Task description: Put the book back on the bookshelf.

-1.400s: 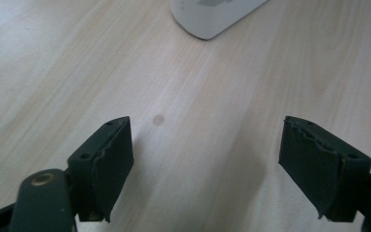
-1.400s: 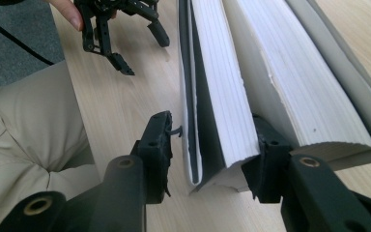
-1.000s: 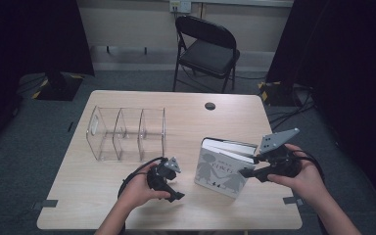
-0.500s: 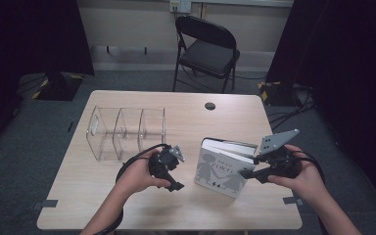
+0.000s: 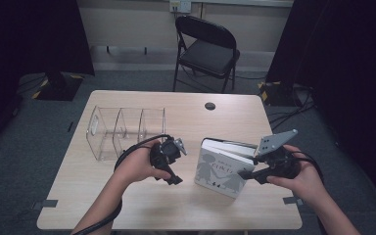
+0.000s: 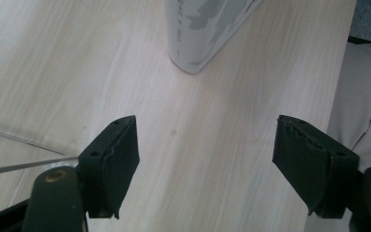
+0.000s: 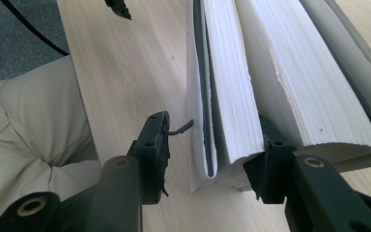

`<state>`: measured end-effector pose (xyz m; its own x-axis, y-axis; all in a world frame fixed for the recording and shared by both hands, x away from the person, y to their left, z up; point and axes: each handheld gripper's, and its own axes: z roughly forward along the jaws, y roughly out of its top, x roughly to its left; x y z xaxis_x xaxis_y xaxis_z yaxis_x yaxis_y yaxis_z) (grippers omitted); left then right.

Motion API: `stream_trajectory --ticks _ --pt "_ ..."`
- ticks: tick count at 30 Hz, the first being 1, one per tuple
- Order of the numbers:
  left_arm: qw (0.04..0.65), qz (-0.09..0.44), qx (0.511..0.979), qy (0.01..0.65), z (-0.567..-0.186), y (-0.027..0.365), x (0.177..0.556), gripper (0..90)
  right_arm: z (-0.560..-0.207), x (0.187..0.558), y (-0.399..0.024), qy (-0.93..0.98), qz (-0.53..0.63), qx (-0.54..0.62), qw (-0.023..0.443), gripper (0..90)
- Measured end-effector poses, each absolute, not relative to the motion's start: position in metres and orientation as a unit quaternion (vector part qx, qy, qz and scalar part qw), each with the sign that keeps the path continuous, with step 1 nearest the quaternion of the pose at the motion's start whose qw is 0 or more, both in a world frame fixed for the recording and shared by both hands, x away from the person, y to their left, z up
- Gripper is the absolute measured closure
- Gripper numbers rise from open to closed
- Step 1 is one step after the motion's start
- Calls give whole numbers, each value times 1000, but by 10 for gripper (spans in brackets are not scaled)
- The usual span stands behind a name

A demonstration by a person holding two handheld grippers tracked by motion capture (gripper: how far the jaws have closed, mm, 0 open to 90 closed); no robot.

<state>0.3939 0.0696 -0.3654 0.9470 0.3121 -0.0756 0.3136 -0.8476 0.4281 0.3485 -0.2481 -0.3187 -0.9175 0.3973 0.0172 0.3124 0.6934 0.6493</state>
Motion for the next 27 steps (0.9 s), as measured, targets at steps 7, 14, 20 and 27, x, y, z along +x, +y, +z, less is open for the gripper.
stream_trajectory --ticks 7,14,20,27 --pt "233 9 961 151 -346 62 398 243 -320 349 -248 918 343 192 58 547" --pt "235 13 962 135 -329 46 405 241 -320 349 -249 918 344 189 55 543" --pt "236 22 964 122 -314 30 409 239 -321 350 -251 918 344 189 54 542" --pt "239 27 965 100 -305 12 413 235 -323 350 -251 919 344 187 51 539"
